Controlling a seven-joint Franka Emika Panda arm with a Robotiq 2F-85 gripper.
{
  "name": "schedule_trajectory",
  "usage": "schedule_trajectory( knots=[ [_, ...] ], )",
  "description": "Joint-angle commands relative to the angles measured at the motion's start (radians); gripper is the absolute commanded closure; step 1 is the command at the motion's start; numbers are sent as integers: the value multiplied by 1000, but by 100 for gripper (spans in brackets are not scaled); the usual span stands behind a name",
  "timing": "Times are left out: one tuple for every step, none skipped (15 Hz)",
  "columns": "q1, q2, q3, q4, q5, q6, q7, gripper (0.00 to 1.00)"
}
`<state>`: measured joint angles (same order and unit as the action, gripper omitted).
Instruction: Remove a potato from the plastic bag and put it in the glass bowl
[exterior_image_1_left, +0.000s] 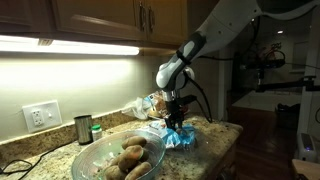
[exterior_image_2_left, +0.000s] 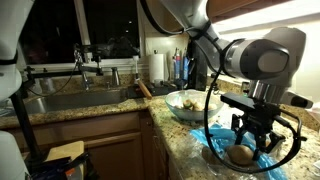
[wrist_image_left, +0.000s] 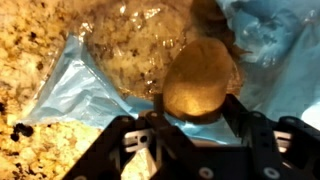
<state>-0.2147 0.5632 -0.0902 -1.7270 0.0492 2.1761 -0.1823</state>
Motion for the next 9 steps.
schedule_trajectory(
  knots=[
    [-6,-42,-7,-16,-10,-61,-2,64],
    [-5,-44,-9,-17,-13,-67,-1,64],
    [-3,-46,-10,-19,-15,-73,1,64],
    [-3,-46,-11,-19,-16,-79,1,64],
    [-2,-48,-13,-20,-19,-86,2,64],
    [-1,-49,-14,-22,-20,-89,3,64],
    [0,-51,-16,-24,-25,-94,3,64],
    [1,-52,-16,-25,-28,-98,3,64],
    [1,-53,-17,-27,-33,-106,-1,64]
  ],
)
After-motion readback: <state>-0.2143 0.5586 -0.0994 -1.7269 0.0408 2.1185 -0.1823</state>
